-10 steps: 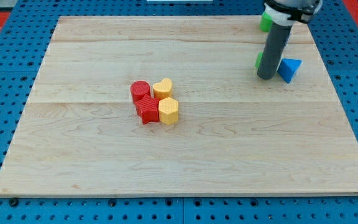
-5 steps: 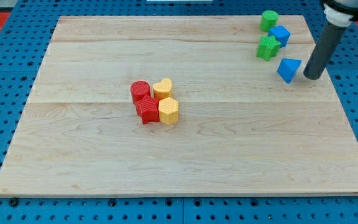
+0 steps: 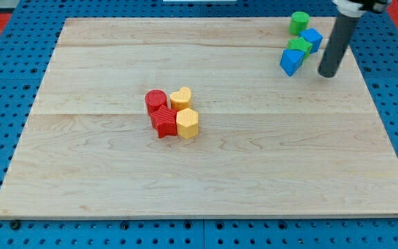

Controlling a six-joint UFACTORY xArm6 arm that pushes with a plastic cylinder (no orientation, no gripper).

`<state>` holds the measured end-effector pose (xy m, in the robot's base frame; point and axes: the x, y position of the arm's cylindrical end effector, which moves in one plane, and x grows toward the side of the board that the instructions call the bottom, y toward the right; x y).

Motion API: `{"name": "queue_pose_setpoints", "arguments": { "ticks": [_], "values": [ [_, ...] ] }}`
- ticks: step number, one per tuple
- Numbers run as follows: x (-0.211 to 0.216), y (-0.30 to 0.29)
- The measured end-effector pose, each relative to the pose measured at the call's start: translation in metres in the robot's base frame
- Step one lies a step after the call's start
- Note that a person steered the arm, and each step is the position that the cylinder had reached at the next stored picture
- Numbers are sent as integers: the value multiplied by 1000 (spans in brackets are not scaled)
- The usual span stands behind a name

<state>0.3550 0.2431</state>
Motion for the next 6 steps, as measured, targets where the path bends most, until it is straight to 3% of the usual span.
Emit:
{"name": "queue_pose_setpoints", "arguments": {
  "ticks": [1, 2, 3, 4, 6],
  "values": [
    [-70, 56],
    [-138, 32],
    [-150, -27],
    [-163, -35],
    [-161, -108]
  ]
}}
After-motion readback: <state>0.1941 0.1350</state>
